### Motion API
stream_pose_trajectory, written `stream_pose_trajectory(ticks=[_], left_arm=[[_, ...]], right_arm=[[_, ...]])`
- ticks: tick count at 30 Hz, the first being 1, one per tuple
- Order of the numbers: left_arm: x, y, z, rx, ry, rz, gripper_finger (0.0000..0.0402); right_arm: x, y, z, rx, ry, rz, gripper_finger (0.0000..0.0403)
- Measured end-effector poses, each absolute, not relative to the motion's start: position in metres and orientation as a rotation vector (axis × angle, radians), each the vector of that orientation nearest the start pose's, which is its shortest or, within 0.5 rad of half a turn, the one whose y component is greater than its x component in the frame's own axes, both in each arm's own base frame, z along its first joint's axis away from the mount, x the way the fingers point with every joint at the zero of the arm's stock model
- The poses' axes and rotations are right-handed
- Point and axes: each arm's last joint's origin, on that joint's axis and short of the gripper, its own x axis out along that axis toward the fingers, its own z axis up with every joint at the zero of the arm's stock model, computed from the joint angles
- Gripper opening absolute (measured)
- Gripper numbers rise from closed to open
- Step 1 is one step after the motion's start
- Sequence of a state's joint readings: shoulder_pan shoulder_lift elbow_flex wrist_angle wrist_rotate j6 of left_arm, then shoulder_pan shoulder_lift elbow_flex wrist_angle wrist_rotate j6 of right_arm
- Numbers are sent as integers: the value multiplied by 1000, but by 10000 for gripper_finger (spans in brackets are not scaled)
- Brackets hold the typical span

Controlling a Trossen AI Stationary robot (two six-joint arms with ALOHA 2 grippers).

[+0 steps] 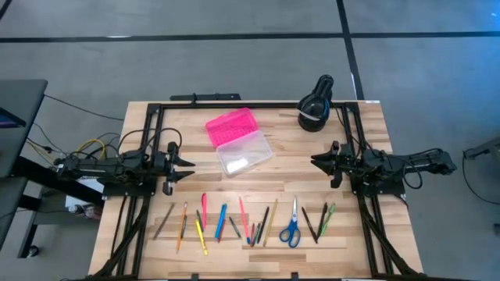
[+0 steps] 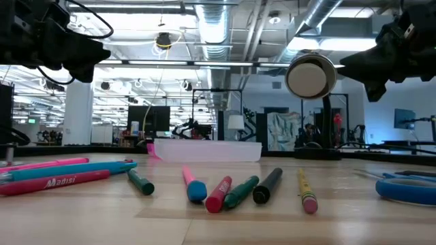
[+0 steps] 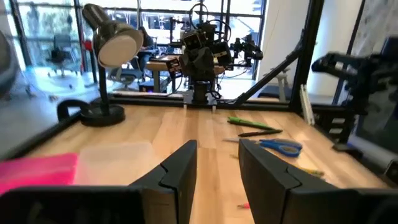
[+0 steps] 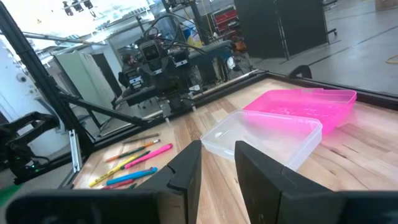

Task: Pick & place school supplies into a supply box
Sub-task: Put the gray pen into the pink supply box

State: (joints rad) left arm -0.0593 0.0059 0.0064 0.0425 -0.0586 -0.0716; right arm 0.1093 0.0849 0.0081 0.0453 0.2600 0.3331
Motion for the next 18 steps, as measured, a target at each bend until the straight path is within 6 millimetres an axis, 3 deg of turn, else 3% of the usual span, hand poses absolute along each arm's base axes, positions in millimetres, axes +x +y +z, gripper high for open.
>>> stream_pose_trajectory(ticks=[13,18], left_arm=[[97,-2,171,-684,-82,39,114],[97,-1,171,-800,-105,84,114]], right_arm=[[102,4,164,326,6,-154,92],[102,4,164,327,6,-154,92]])
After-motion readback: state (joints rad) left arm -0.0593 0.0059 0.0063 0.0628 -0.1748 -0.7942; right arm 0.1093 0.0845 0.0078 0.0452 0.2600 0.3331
